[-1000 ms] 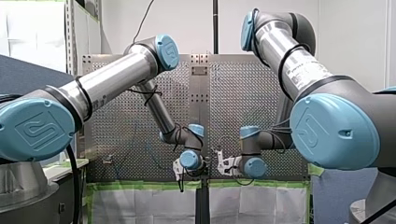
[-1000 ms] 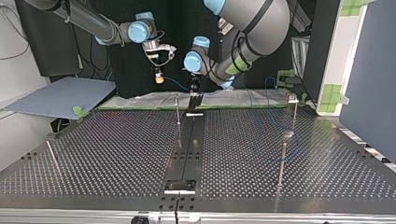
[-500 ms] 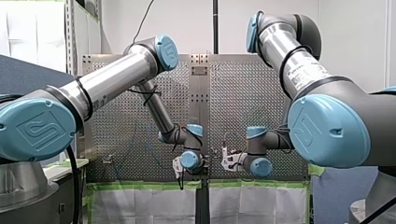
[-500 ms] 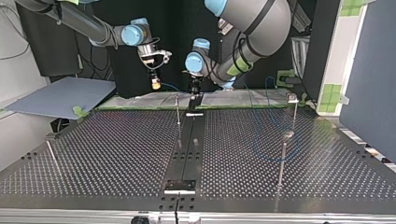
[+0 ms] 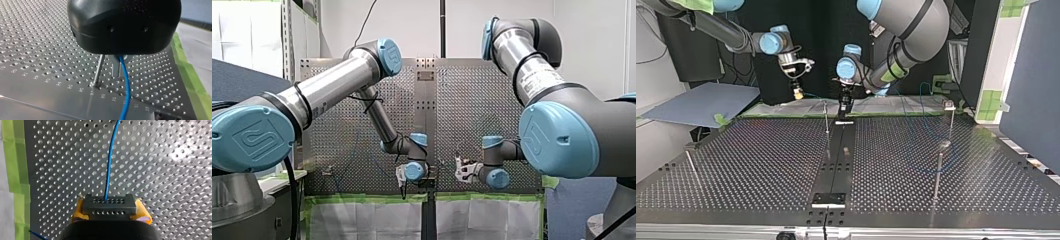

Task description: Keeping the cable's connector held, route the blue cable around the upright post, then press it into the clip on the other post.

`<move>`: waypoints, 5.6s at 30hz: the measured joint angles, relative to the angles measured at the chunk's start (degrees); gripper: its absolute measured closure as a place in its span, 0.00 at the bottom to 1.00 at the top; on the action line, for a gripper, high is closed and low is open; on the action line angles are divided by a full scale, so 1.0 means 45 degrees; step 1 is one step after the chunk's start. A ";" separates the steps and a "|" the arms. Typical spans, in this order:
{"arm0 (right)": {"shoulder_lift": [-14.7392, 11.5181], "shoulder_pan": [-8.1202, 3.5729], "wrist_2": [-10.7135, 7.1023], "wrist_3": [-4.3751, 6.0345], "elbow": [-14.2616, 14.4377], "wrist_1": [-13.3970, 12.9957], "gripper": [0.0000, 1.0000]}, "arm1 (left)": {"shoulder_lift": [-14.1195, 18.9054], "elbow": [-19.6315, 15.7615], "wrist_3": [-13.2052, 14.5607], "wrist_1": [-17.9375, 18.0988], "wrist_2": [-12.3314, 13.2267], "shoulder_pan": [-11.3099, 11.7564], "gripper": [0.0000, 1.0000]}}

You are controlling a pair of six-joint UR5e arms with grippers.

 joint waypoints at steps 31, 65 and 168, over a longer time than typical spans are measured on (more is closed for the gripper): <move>0.0574 -0.1113 -0.1165 -0.0156 -0.1385 0.0863 1.00 | -0.0015 0.0029 0.1505 -0.0834 0.1101 -0.0015 1.00; 0.0629 -0.1518 -0.1230 0.0333 -0.2169 0.0896 1.00 | -0.0020 0.1294 0.1008 -0.2033 0.2453 0.0874 1.00; 0.1293 -0.2239 -0.1379 0.0376 -0.4407 0.2253 1.00 | 0.1079 0.2480 0.3386 -0.6210 0.2870 0.0461 0.00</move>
